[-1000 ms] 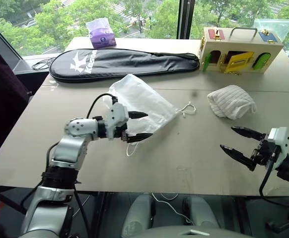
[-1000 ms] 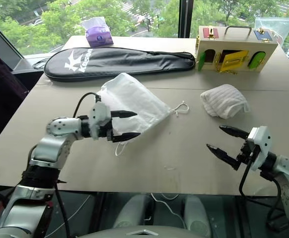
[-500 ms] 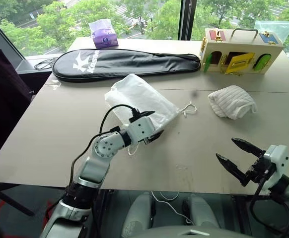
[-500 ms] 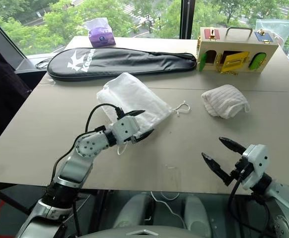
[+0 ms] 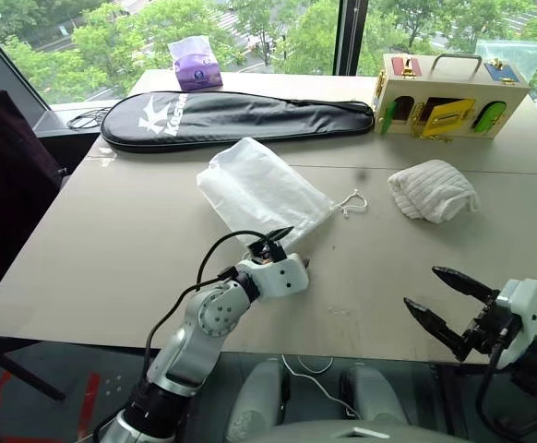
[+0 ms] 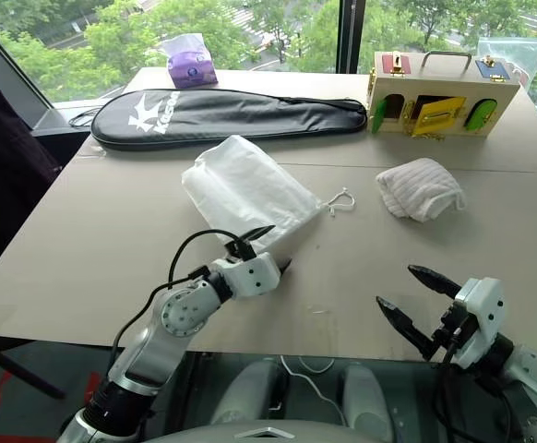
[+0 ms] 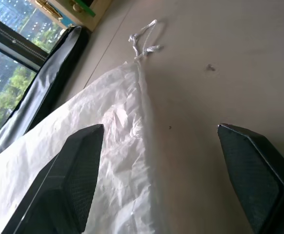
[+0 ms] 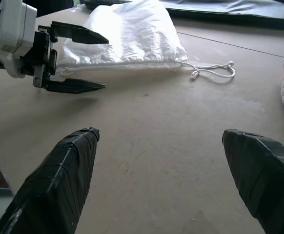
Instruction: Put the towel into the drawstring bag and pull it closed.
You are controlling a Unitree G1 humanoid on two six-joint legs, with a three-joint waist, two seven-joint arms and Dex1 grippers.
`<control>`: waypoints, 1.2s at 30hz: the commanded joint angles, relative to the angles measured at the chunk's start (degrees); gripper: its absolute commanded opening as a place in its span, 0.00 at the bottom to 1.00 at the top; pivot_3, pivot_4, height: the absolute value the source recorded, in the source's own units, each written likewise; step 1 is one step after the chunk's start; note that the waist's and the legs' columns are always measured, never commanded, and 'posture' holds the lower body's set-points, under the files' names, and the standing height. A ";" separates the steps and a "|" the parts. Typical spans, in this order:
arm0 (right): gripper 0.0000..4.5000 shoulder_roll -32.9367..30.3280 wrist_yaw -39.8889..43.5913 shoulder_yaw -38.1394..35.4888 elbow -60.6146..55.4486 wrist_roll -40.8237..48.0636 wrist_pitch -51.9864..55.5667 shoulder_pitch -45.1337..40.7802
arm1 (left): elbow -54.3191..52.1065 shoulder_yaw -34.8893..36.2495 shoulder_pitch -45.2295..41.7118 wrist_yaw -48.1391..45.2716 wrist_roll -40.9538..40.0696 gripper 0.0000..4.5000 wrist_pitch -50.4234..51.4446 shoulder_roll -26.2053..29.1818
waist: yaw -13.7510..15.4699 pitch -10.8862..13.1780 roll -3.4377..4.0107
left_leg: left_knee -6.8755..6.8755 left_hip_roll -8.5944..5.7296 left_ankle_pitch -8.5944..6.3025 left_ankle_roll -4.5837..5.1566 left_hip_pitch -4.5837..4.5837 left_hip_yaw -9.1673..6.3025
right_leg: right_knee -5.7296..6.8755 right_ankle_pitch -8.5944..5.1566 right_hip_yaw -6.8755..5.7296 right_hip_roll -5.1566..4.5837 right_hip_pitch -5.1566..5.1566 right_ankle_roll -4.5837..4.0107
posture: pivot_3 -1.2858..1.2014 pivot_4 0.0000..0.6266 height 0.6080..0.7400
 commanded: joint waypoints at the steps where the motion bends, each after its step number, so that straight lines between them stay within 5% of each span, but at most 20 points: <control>1: 0.96 -0.13 0.42 -0.56 -1.99 0.79 -1.39 -1.06 | -1.00 1.64 0.59 4.73 3.12 0.85 1.05 -0.98 | -0.06 0.00 0.00 | 0.00 0.00 0.00 0.00 0.00 0.00 | 0.00 0.00 -0.01 0.00 0.00 0.01 | 0.52 0.24 1.00; 17: 0.96 2.85 -1.71 2.15 -1.33 -3.92 -5.14 -1.15 | 4.08 3.78 -2.06 9.86 3.18 0.85 -1.13 -1.30 | -0.02 0.01 -0.01 | 0.00 -0.01 0.00 0.00 -0.03 -0.04 | 0.00 0.00 -0.30 -0.01 -0.01 0.02 | 0.52 0.24 1.00; 26: 0.96 3.25 -2.22 2.25 -1.07 -4.34 -5.76 -0.39 | 6.17 5.21 -2.80 13.16 2.75 0.01 -3.69 -1.21 | 0.02 0.01 -0.01 | 0.00 -0.01 0.00 0.00 -0.03 -0.04 | 0.00 0.00 -0.29 -0.04 -0.01 0.01 | 0.52 0.24 1.00; 31: 0.96 3.28 -2.48 2.82 -0.31 -4.59 -6.09 -1.31 | 5.84 7.44 -3.33 12.99 -0.32 0.01 -3.54 -2.17 | 0.01 0.01 -0.01 | 0.00 -0.01 0.00 0.00 -0.03 -0.04 | 0.00 0.00 -0.30 -0.03 -0.01 0.01 | 0.52 0.24 1.00; 36: 0.96 3.20 -3.32 3.64 1.19 -4.59 -5.30 -5.70 | 4.02 14.29 -6.83 6.28 -18.29 0.01 0.22 -7.24 | 0.01 0.01 -0.03 | 0.08 0.00 0.00 0.00 -0.04 -0.05 | 0.02 0.01 -0.31 -0.03 0.00 0.02 | 0.52 0.24 1.00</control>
